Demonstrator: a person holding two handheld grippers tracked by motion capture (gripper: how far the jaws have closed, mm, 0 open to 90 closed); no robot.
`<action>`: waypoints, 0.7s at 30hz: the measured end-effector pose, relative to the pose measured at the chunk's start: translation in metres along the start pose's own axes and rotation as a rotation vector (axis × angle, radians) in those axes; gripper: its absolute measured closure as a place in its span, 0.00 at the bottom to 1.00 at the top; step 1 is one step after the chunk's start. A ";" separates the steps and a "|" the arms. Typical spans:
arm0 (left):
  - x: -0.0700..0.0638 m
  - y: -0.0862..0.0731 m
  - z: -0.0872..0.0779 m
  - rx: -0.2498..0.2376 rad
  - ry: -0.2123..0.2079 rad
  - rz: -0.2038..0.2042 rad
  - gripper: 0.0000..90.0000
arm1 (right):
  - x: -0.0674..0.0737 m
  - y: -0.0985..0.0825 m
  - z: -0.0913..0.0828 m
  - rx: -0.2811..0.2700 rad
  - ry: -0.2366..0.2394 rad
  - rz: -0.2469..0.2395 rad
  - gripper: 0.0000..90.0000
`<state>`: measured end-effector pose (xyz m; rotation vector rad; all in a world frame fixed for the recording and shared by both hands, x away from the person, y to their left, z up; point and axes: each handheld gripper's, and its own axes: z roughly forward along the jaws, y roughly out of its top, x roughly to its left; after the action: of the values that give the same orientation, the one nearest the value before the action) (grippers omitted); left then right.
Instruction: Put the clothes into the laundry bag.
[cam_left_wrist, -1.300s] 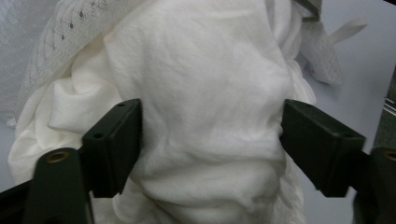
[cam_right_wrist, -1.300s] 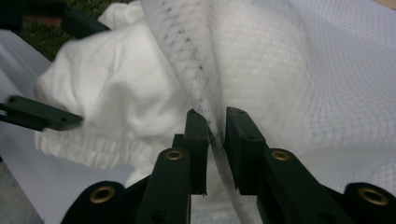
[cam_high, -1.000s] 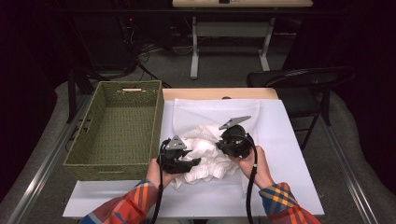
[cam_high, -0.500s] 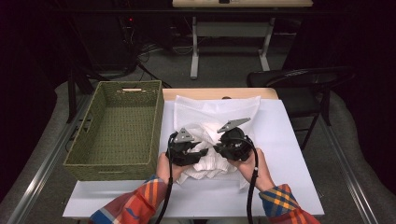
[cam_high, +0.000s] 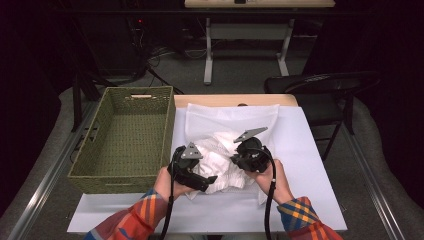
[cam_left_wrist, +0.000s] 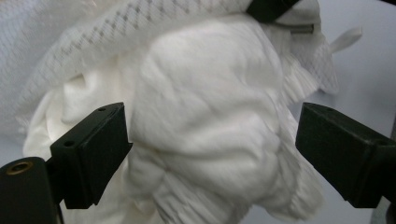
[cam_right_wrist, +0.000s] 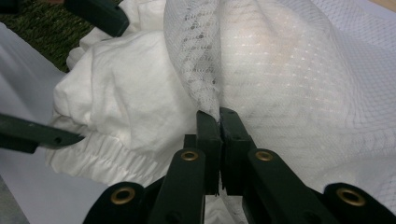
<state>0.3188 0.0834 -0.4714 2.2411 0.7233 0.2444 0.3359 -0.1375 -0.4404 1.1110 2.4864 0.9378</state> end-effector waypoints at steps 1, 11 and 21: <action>-0.001 -0.003 0.001 0.013 0.009 -0.001 0.07 | 0.000 0.000 0.000 -0.002 0.001 0.002 0.98; 0.015 -0.024 0.036 -0.034 -0.067 -0.146 0.23 | 0.003 0.001 -0.001 -0.004 -0.001 -0.008 0.98; 0.009 -0.017 0.042 -0.105 -0.087 -0.157 0.66 | 0.009 0.004 -0.006 -0.017 0.009 -0.020 0.99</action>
<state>0.3351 0.0726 -0.5137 2.0712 0.8155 0.1049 0.3295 -0.1322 -0.4329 1.0771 2.4873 0.9591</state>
